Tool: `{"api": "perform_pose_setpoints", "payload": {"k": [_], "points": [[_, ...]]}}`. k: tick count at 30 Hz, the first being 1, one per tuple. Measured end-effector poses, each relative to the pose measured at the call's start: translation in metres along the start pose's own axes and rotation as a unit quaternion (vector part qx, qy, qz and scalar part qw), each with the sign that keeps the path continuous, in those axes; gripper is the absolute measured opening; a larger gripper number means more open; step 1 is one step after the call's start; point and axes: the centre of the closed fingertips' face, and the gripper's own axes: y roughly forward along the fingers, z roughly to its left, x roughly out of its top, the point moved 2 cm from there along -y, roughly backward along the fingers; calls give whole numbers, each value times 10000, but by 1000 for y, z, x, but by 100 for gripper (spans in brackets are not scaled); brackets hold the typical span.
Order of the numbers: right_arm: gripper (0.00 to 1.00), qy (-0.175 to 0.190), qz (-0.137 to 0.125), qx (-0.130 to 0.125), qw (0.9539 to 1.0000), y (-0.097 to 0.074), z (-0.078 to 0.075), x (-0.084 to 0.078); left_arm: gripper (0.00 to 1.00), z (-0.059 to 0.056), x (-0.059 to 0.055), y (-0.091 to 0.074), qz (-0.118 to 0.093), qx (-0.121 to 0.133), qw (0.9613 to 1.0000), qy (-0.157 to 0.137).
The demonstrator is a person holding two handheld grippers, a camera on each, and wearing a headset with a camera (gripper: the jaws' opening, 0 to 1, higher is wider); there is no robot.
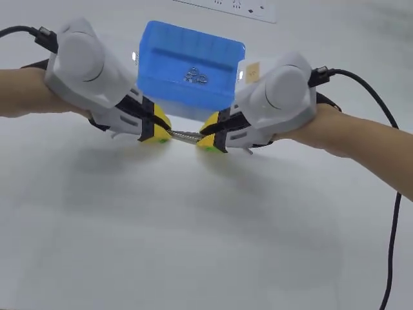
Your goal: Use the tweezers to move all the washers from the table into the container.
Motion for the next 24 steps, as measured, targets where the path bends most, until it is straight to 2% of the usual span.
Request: {"api": "perform_pose_setpoints", "payload": {"k": [5, 6, 10, 14, 16, 18, 20, 22, 23, 24], "points": [[13, -4, 11, 5, 10000, 0, 2, 0, 13, -1, 1, 0, 19, -22, 10000, -1], [14, 0, 10, 6, 10000, 0, 2, 0, 15, 2, -2, 0, 25, -6, 10000, 15], [16, 36, -17, 17, 10000, 0, 4, 0, 22, 7, -4, -2, 78, 161, 9998, -20], [27, -1, -34, -190, 9998, -3, 1, -1, 29, 8, -7, -6, 118, 286, 9995, -61], [29, -41, -5, -339, 9994, -5, 0, -4, 32, 7, -10, -11, 138, 391, 9991, -118], [29, -76, -61, -385, 9992, -11, 3, -4, 35, 4, -8, -19, -27, 543, 9982, -237], [30, 107, -327, -470, 9983, -20, 6, 1, 40, -2, -4, -29, -288, 641, 9969, -366], [33, 321, -533, -619, 9961, -32, 7, 1, 50, -5, -2, -38, -503, 767, 9944, -525], [34, 392, -644, -665, 9949, -37, 8, 1, 54, -5, -1, -43, -622, 886, 9924, -592], [37, 475, -764, -702, 9935, -41, 9, 2, 59, -1, 3, -51, -874, 1187, 9866, -694]]}}
